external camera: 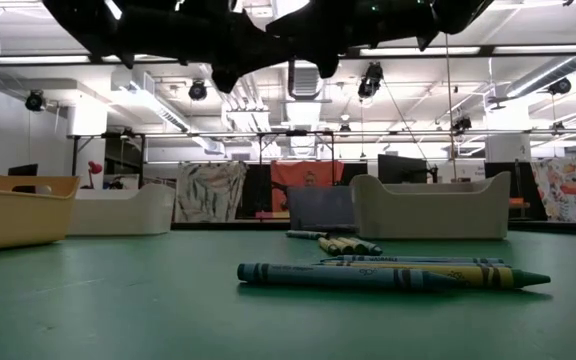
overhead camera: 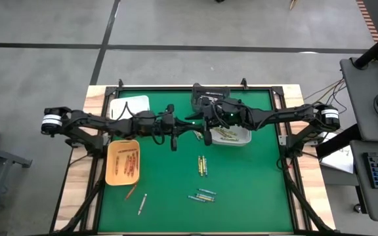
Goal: Sort crayons
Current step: Put the white crayon into the black bin
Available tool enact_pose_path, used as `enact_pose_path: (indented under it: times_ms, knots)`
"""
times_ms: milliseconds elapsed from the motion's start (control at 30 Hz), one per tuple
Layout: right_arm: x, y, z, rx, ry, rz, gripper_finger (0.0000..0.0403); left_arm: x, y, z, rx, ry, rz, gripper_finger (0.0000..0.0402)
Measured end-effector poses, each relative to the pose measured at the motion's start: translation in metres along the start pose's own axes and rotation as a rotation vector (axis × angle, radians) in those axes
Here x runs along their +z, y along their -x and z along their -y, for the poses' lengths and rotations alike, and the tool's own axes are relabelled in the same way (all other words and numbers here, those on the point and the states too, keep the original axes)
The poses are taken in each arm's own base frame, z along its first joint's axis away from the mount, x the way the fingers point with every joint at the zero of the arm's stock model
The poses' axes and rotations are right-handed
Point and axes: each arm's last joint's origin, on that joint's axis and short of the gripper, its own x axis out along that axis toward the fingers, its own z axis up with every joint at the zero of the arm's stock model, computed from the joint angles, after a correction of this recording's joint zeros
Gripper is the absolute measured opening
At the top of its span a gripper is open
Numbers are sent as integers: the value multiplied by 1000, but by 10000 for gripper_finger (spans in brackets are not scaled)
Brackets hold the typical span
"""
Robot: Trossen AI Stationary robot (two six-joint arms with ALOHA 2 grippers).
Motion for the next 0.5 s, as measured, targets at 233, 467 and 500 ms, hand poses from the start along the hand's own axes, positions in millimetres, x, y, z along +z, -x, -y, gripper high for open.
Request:
enact_pose_path:
  times_ms: [233,467,500]
  knots:
    - [-1,0,1,-43,14,-5,92,3,-1,0,2,-13,6,0]
    - [0,0,1,-38,19,-4,14,5,2,-1,10,-14,12,1]
    - [0,0,1,-37,16,-4,13,5,2,-1,9,-14,12,3]
